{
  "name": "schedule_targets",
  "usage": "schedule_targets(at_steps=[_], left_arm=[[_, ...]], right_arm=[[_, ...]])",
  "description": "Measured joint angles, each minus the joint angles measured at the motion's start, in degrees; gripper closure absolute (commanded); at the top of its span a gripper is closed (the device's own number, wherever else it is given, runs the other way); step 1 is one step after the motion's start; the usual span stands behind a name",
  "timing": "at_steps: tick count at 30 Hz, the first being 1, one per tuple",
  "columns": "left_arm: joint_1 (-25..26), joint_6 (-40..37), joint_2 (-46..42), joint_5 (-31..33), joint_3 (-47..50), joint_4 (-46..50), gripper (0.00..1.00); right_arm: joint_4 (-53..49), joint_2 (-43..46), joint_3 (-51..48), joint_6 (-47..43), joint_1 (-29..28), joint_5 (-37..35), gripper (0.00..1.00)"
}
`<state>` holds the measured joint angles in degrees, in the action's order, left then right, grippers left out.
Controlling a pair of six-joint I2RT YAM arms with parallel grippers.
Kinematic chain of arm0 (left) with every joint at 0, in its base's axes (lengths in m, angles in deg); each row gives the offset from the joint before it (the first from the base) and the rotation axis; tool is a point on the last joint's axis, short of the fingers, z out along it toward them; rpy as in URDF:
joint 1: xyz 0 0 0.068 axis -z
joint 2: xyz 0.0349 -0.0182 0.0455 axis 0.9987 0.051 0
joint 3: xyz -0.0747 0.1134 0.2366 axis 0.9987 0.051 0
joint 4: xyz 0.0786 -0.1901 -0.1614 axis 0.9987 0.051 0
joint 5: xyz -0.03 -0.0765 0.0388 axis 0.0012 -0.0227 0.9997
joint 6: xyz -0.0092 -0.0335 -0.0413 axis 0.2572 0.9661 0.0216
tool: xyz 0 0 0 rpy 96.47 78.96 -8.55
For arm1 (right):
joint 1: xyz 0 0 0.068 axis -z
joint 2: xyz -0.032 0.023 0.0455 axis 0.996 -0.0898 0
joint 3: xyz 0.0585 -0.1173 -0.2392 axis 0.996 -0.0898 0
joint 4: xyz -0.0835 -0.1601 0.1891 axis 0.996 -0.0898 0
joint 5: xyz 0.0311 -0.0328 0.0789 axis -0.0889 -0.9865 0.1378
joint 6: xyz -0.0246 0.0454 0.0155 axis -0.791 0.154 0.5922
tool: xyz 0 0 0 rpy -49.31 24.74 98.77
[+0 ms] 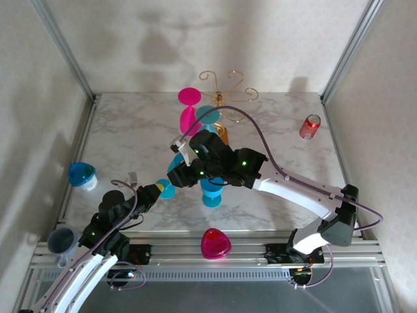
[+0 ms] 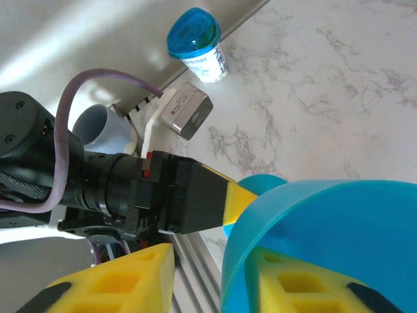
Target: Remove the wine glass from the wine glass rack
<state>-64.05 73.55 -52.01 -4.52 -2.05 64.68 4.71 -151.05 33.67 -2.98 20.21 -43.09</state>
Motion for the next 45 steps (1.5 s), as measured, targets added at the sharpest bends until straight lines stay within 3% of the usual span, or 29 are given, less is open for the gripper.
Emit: schedule_targets(at_steps=[7,10,16,17,30,38,45], left_arm=[[0.0,0.0,0.0,0.6,-0.1,0.7,1.0],[0.0,0.0,0.0,1.0,-0.3,1.3,0.96],[0.0,0.3,0.0,3.4,-2.1,3.7,0.63],[0.0,0.1,0.0,4.0,-2.6,4.2,0.62],[0.0,-2.7,4.5,11.4,-10.3,11.9,0.59],[0.0,-8.9,14.4,14.4,-17.1,14.2,0.62],[0.0,-11.0,16.9,14.5,-17.4,13.4,0.62]], right_arm=[[-0.1,-0.4,0.1,-0.3,0.4,0.1,0.99],[-0.2,-0.5,0.1,-0.6,0.5,0.2,1.0],[-0.3,-0.5,0.1,-0.4,0.5,0.4,1.0],[-0.3,-0.5,0.1,-0.4,0.5,0.4,1.0],[-1.9,1.3,0.4,0.0,0.5,0.3,1.0],[-4.3,8.9,0.4,0.5,-0.5,-1.5,1.0],[-8.2,17.5,-0.6,1.9,-1.1,-5.6,1.0]])
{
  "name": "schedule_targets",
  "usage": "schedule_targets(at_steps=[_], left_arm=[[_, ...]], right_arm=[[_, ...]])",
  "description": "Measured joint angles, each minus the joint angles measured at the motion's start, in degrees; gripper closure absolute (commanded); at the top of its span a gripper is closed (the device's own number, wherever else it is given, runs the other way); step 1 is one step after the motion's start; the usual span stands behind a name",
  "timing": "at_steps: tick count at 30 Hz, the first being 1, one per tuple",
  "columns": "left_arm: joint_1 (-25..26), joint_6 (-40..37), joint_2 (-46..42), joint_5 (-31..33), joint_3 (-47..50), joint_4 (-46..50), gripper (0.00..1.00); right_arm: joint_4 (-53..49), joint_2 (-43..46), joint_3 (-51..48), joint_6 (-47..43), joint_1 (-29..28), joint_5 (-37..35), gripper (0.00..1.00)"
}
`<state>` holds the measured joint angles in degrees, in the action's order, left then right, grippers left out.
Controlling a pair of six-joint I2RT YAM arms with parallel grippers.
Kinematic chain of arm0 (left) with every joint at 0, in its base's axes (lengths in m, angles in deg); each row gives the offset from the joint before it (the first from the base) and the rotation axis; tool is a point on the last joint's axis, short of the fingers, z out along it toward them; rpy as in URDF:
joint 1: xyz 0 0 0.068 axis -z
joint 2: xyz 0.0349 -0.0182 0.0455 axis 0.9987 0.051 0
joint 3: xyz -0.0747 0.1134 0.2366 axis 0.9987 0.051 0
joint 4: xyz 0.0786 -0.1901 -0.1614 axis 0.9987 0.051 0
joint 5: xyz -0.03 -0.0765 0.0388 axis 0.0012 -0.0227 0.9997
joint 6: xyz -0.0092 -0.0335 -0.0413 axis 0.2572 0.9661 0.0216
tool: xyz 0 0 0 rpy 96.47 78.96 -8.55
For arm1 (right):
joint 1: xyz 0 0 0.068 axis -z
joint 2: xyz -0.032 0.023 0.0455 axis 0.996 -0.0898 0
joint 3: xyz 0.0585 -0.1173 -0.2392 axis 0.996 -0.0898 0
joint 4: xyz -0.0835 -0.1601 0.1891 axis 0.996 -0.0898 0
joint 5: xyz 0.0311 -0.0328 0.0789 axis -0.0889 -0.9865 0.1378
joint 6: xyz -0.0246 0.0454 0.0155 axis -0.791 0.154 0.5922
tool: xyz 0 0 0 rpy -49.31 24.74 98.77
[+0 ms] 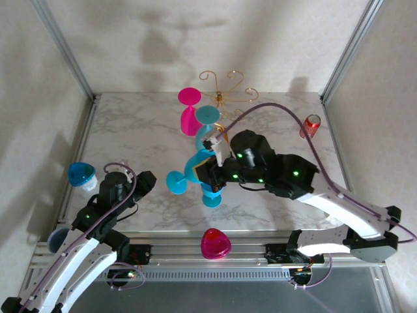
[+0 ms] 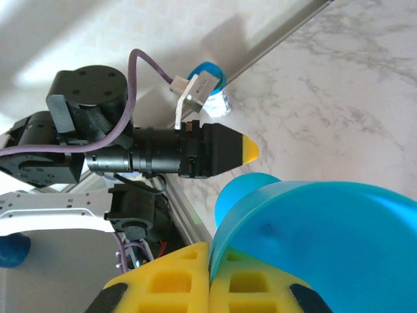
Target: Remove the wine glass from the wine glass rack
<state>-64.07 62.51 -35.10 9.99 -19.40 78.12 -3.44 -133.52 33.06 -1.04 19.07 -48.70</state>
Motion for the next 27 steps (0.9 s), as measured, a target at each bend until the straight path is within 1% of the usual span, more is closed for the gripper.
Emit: schedule_targets(at_steps=[7,16,21,24,27], left_arm=[[0.0,-0.2,0.6,0.0,0.2,-2.6,0.62],[0.0,-0.2,3.2,0.0,1.2,-5.2,0.62],[0.0,-0.4,3.9,0.0,1.2,-6.3,0.61],[0.0,-0.6,4.5,0.0,1.2,-6.8,0.61],[0.0,-1.0,4.9,0.0,1.2,-6.8,0.6]], right_arm=[[-9.6,8.0,-0.2,2.3,0.0,-9.6,1.0],[-21.1,13.9,-0.1,6.3,0.0,-23.0,1.0],[-26.2,13.3,0.0,8.6,0.2,-28.9,1.0],[-27.2,11.4,-0.7,9.2,1.0,-30.4,1.0],[-26.1,9.9,-4.4,9.5,2.6,-30.3,1.0]])
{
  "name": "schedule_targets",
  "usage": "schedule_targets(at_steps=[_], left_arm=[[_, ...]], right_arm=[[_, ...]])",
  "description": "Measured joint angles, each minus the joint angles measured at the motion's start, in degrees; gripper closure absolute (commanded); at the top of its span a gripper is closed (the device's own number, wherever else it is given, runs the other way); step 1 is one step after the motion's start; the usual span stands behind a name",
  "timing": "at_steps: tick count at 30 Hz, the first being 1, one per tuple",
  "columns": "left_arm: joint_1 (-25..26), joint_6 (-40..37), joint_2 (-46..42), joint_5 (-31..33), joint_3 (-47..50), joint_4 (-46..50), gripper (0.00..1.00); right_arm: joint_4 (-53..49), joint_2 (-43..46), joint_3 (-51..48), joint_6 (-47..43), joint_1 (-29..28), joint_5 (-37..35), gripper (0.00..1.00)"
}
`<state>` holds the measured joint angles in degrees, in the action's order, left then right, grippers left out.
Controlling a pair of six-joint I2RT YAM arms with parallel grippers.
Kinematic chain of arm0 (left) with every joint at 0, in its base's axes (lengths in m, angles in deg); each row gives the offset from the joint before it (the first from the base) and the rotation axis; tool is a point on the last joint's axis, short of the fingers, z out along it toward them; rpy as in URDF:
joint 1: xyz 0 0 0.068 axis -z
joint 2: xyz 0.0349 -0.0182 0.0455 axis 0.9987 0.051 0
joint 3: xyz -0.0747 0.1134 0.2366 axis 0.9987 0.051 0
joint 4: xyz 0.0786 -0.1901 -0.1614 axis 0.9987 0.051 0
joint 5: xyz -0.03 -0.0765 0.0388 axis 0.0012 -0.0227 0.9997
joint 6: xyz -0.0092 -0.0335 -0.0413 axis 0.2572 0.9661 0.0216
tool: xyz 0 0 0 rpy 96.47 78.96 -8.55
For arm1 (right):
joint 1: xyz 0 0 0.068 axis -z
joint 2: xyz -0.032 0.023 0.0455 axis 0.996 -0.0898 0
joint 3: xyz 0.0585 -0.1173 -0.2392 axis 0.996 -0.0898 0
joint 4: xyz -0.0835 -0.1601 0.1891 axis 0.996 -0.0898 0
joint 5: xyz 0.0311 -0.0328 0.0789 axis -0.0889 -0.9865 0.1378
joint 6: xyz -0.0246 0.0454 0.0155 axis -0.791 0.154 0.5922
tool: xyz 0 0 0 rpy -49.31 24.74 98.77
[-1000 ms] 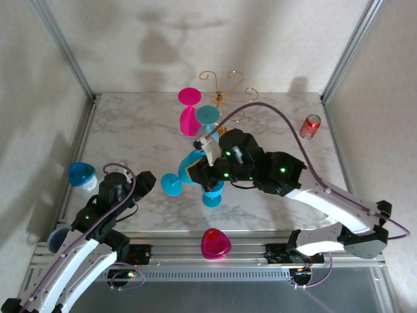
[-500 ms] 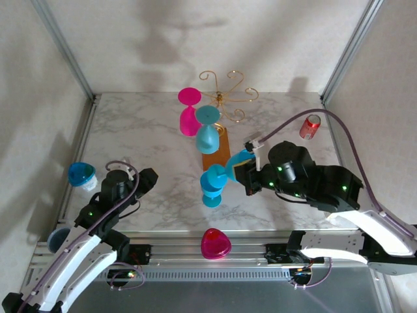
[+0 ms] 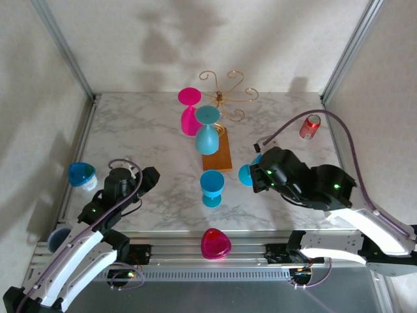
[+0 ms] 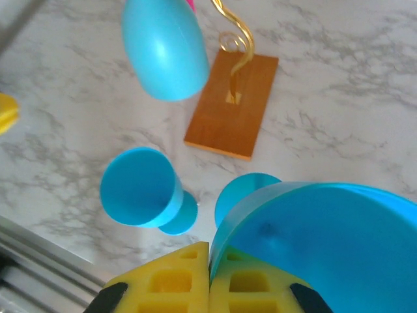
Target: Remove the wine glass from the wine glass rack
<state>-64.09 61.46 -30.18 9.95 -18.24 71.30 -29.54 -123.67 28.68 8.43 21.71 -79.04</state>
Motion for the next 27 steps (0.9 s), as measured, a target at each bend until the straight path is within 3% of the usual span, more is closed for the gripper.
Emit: schedule_targets(at_steps=[10,27], left_arm=[[0.0,-0.9,0.0,0.0,0.0,0.0,0.6],[0.0,-0.9,0.0,0.0,0.0,0.1,0.6]], right_arm=[[8.3,-2.5,-14.2,2.1,5.2,7.3,1.0],[17.4,-9.9,-19.3,3.9,5.5,12.5,1.0]])
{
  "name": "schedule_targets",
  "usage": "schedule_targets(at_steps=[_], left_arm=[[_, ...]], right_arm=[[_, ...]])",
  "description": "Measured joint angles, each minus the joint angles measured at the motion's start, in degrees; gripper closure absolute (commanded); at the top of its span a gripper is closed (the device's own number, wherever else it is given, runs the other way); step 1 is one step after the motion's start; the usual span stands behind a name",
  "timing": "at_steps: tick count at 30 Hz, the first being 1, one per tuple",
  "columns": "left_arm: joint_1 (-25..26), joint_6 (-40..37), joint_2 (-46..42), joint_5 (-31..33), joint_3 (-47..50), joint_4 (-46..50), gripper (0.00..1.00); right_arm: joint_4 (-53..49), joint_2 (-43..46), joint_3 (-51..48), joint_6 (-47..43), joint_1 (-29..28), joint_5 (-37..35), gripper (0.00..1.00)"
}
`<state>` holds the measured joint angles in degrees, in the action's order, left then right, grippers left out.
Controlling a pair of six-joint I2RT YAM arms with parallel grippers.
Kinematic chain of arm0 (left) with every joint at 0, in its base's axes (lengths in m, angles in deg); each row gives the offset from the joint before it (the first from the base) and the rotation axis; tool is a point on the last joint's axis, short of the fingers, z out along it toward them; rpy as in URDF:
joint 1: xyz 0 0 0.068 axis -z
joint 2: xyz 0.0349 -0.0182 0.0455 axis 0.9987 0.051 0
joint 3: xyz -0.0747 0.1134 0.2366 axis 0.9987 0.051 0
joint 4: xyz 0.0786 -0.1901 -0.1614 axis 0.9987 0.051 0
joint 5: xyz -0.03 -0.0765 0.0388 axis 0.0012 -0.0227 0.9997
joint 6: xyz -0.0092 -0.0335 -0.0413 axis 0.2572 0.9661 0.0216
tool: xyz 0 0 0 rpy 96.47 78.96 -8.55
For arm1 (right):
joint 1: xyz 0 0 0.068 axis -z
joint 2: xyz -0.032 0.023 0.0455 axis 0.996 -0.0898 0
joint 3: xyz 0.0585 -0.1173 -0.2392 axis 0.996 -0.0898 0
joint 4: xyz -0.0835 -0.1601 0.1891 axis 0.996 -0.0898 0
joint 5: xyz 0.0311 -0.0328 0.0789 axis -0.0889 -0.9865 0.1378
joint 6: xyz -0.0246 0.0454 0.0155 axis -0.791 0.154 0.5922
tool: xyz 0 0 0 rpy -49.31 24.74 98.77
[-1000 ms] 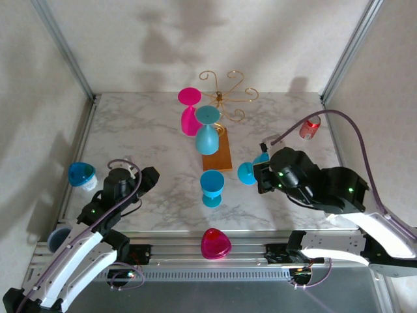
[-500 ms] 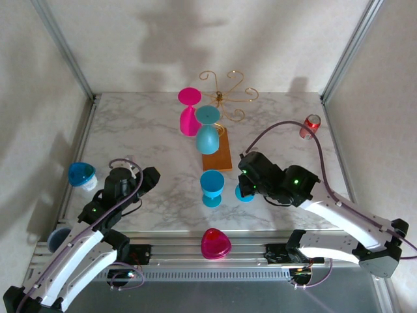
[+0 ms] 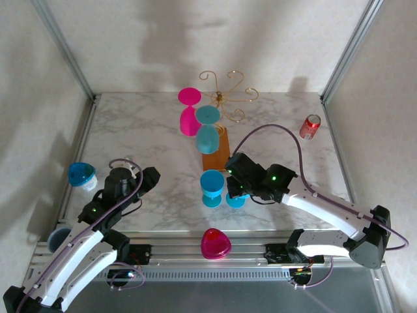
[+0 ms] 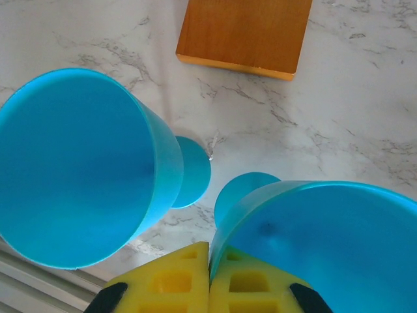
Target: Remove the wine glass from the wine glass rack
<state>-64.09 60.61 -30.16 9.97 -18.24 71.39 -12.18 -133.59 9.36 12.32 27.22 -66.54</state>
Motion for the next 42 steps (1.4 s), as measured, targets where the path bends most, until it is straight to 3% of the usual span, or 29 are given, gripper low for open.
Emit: schedule_targets(at_steps=[24,36,42], left_arm=[[0.0,0.0,-0.2,0.0,0.0,0.4,0.6],[0.0,0.0,-0.5,0.0,0.0,1.0,0.6],[0.0,0.0,-1.2,0.2,0.0,1.1,0.6]], right_arm=[[1.8,-3.3,-1.7,0.2,0.0,-0.2,0.99],[2.3,-3.6,-1.7,0.2,0.0,-0.2,0.86],[2.3,-3.6,-1.7,0.2,0.0,-0.2,0.73]])
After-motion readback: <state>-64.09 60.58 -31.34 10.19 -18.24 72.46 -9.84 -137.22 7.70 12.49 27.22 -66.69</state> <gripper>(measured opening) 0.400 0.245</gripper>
